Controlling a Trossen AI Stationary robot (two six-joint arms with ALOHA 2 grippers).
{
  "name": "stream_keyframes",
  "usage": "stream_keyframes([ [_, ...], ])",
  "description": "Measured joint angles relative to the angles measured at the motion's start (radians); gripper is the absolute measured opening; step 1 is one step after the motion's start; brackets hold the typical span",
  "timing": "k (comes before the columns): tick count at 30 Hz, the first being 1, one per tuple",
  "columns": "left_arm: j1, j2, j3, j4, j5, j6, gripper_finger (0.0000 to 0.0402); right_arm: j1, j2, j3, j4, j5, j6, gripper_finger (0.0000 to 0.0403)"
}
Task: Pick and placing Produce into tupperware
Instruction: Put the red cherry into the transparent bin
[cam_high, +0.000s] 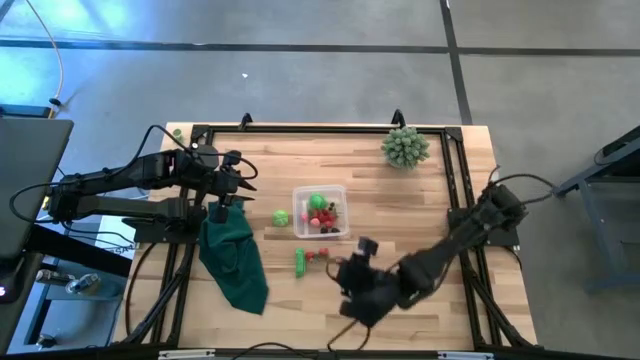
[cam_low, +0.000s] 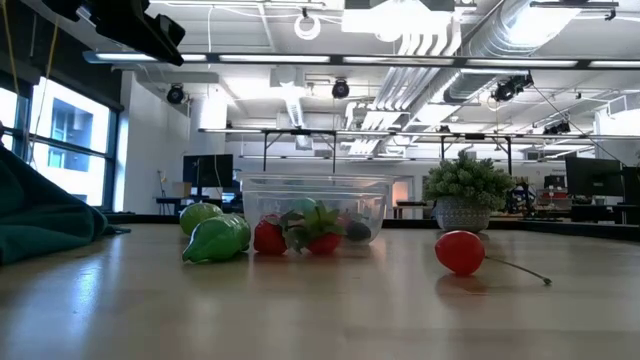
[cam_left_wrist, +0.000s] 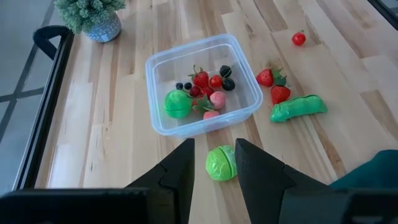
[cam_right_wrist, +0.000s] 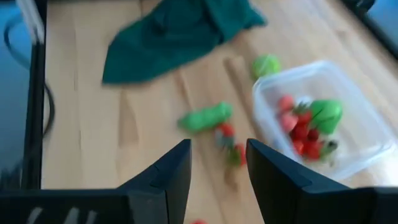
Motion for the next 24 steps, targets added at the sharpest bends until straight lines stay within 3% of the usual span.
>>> stream_keyframes([
  [10,0.0,0.0,0.0,0.0,0.0,0.0,0.0106,0.056,0.192,0.0,-0.048,-0.197,0.062,0.0144],
  [17,0.0,0.0,0.0,0.0,0.0,0.0,0.0106,0.047,0.252,-0.001,-0.107,-0.206,0.208,0.0152],
  [24,0.0,0.0,0.0,0.0,0.0,0.0,0.0106,0.035,0.252,-0.001,-0.145,-0.211,0.232,0.0201],
])
